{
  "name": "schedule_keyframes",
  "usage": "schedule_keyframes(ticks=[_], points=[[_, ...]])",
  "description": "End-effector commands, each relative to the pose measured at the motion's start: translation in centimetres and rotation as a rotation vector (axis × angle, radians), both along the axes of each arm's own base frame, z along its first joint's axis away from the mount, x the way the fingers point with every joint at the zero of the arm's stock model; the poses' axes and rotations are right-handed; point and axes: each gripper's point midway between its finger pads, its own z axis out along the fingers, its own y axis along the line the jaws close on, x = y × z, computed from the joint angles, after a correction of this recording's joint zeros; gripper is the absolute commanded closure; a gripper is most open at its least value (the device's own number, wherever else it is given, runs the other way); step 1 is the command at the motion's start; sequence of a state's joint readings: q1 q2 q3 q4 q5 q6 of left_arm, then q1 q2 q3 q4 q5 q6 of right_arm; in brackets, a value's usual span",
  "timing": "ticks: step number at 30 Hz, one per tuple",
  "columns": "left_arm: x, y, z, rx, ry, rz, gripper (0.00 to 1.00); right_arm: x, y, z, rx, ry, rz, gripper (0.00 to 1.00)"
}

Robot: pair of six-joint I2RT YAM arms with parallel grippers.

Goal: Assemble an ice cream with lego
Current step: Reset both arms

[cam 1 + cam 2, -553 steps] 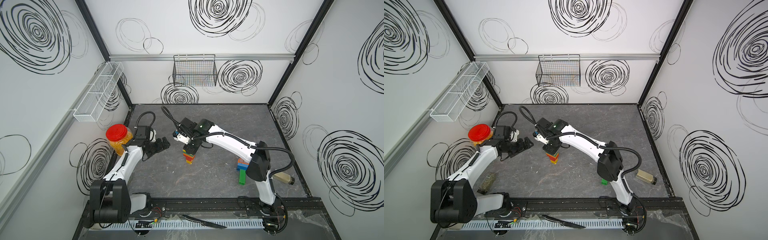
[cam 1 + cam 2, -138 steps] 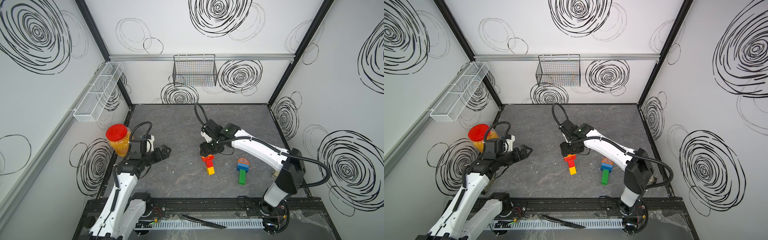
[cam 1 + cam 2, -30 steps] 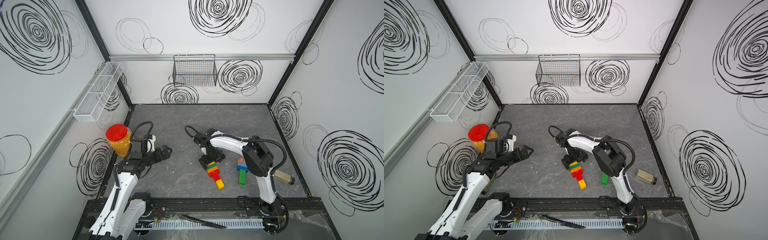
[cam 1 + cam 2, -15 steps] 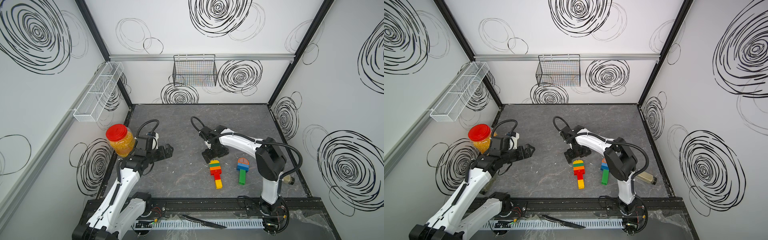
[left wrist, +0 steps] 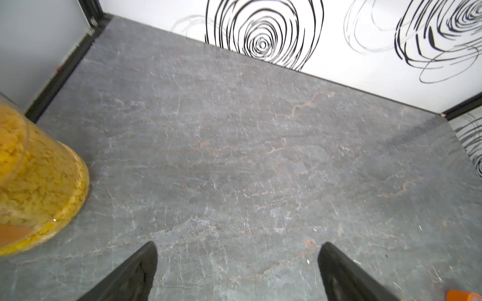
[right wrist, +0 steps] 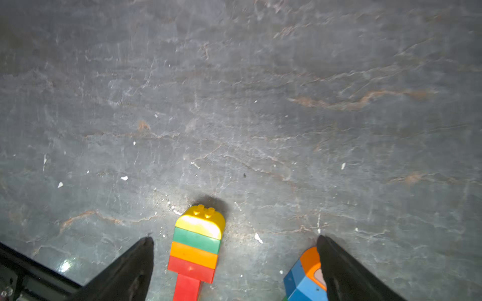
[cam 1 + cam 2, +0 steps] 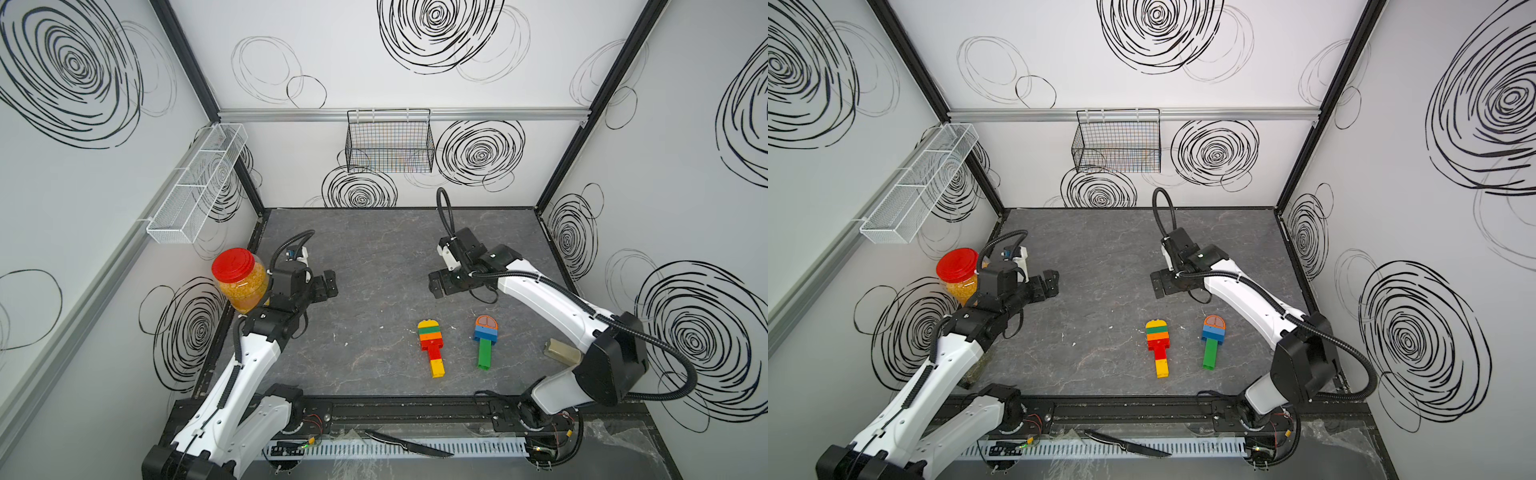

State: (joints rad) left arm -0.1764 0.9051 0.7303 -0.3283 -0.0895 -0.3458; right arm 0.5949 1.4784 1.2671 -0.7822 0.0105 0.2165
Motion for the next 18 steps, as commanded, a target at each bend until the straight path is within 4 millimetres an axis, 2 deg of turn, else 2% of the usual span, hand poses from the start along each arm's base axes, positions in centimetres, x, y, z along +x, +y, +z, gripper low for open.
schedule_keyframes(ticks=[1,9,14,18], points=[[1.6,1.2,1.3,0.089,-0.118,0.041,0.01,2.0,-2.1,1.6,0.014,-0.137,-0.030,0.00],[2.1,3.3,2.3,0.175,-0.274,0.102,0.01,3.9,-8.4,2.3,0.021,-0.334,-0.154,0.00],[2.5,4.5,1.5,0.202,-0.308,0.144,0.01,5.0,-12.0,2.7,0.042,-0.434,-0.242,0.00],[2.7,5.1,0.8,0.207,-0.339,0.169,0.01,5.5,-14.7,2.1,0.033,-0.517,-0.310,0.00]])
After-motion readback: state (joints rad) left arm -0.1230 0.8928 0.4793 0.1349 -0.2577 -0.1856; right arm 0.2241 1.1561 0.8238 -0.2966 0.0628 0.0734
